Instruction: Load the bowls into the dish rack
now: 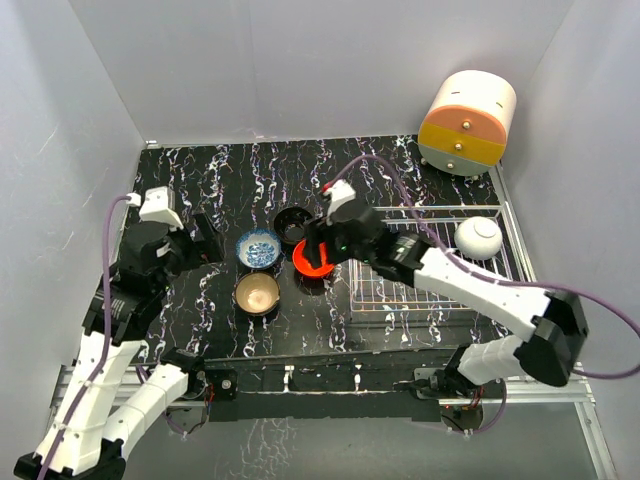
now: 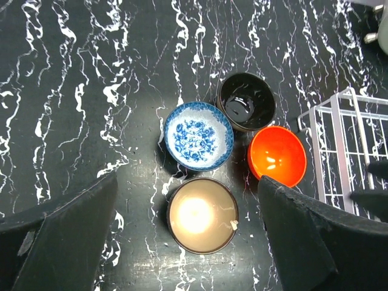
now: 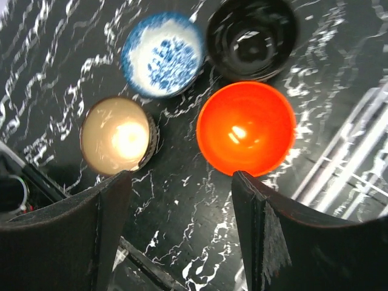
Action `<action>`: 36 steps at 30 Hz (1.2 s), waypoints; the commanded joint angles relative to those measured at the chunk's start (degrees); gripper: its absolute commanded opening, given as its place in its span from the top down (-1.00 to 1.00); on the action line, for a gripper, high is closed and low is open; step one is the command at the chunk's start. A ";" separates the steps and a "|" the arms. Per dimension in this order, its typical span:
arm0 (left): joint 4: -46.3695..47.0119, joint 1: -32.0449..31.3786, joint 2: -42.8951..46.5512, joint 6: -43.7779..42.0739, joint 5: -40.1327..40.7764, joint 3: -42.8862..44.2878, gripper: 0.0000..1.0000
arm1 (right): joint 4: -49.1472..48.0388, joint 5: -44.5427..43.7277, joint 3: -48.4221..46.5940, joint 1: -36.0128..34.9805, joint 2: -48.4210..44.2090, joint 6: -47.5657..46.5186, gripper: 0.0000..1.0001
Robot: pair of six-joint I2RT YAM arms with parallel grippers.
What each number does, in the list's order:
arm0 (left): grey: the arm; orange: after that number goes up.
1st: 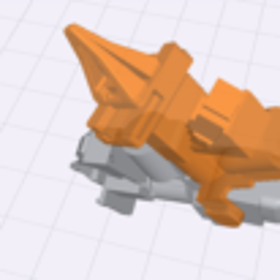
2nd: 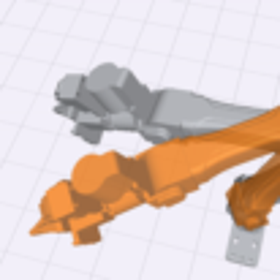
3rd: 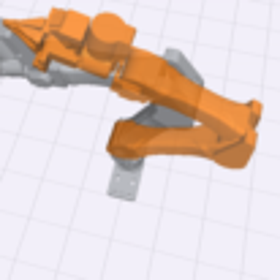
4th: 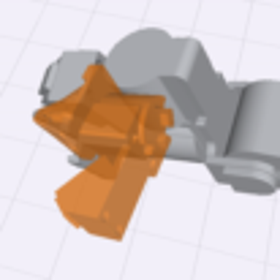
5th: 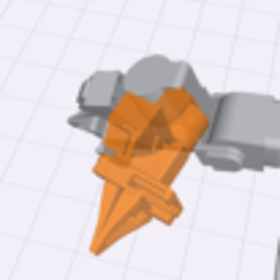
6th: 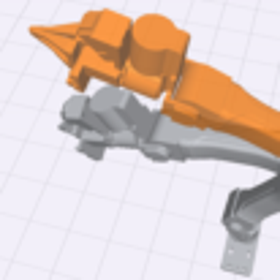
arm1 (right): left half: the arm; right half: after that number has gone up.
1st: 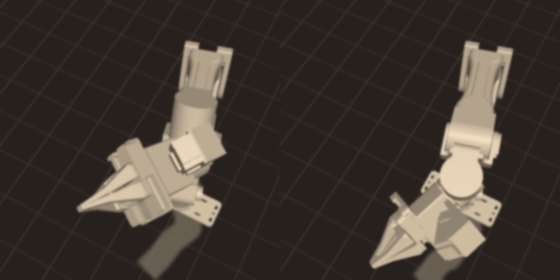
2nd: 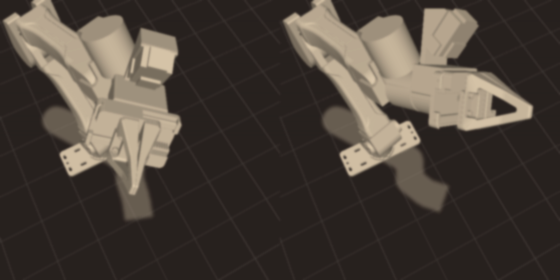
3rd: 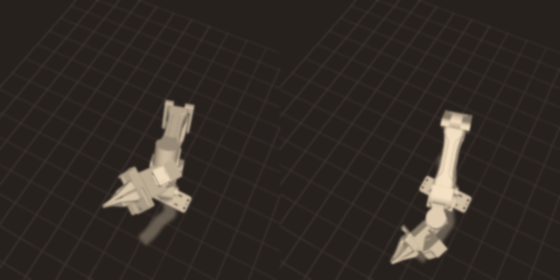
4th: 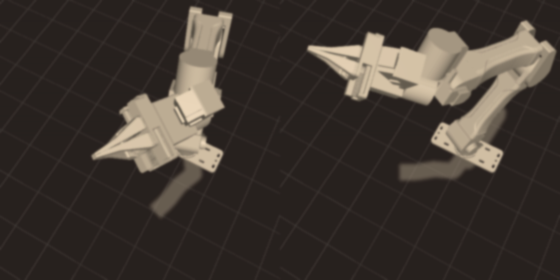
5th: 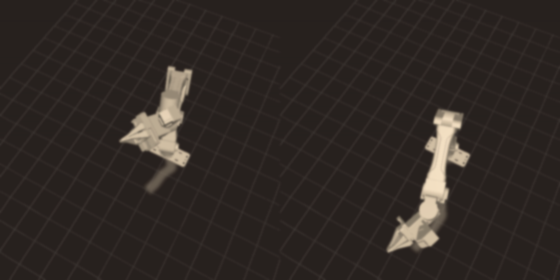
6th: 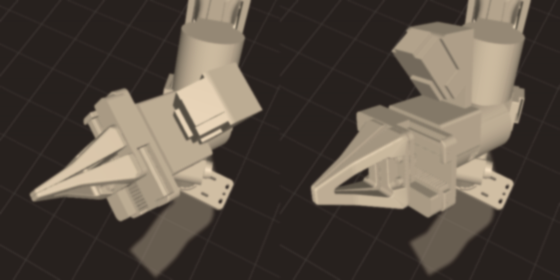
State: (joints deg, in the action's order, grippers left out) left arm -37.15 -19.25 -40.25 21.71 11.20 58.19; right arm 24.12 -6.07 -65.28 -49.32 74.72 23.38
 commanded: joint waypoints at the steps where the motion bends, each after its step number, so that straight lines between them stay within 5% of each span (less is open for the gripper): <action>1: -3.54 -0.20 2.59 -0.62 3.85 3.95 -0.94 | -4.60 -0.05 -2.68 -4.73 5.10 -2.94 -0.38; 13: -5.43 -0.20 6.96 -1.02 10.98 9.05 -0.94 | -11.38 4.62 -7.34 -18.28 19.58 -8.16 -0.36; 36: -6.33 -0.23 14.26 0.17 18.06 7.20 -0.94 | -14.47 9.77 -17.74 -19.85 38.81 -15.26 -0.14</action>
State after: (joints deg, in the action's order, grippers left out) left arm -42.68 -19.25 -26.72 21.93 27.75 65.63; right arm 12.16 4.27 -80.03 -68.90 113.25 9.10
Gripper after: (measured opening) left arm 0.970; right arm 0.581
